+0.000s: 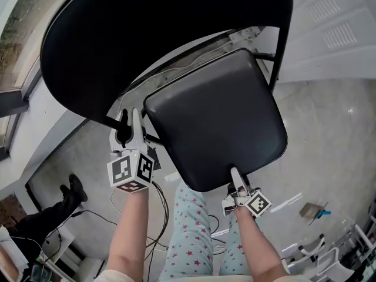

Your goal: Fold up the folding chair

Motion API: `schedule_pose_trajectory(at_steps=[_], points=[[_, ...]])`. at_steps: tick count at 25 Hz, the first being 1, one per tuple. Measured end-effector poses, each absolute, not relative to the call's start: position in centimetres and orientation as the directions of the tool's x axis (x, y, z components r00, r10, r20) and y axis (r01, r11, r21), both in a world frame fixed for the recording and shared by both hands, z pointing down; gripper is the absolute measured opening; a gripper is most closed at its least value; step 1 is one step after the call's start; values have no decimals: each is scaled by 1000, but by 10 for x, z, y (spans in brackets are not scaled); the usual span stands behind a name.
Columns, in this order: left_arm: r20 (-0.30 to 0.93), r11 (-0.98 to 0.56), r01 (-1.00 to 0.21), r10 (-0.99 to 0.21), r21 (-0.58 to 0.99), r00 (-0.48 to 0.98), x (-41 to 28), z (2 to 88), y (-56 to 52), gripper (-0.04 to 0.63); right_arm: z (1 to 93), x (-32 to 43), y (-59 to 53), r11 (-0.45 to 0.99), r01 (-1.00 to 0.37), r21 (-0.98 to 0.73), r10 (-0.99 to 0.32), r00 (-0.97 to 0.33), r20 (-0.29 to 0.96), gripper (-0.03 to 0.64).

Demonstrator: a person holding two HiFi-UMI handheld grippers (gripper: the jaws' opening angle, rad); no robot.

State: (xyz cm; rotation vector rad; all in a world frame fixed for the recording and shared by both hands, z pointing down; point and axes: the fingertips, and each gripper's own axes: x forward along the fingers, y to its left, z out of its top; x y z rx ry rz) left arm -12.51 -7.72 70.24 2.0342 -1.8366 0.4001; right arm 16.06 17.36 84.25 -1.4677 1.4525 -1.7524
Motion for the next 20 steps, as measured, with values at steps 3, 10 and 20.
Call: schedule_pose_trajectory(at_steps=[3, 10, 20], points=[[446, -89, -993, -887, 79, 115, -126, 704, -78, 113, 852, 148, 167, -301, -238, -923, -821, -428, 378, 450], [437, -109, -992, -891, 57, 123, -129, 702, -87, 89, 847, 133, 150, -102, -74, -992, -832, -540, 126, 390], [439, -247, -965, -860, 86, 259, -115, 698, -91, 2, 836, 153, 140, -127, 14, -992, -905, -410, 110, 291]])
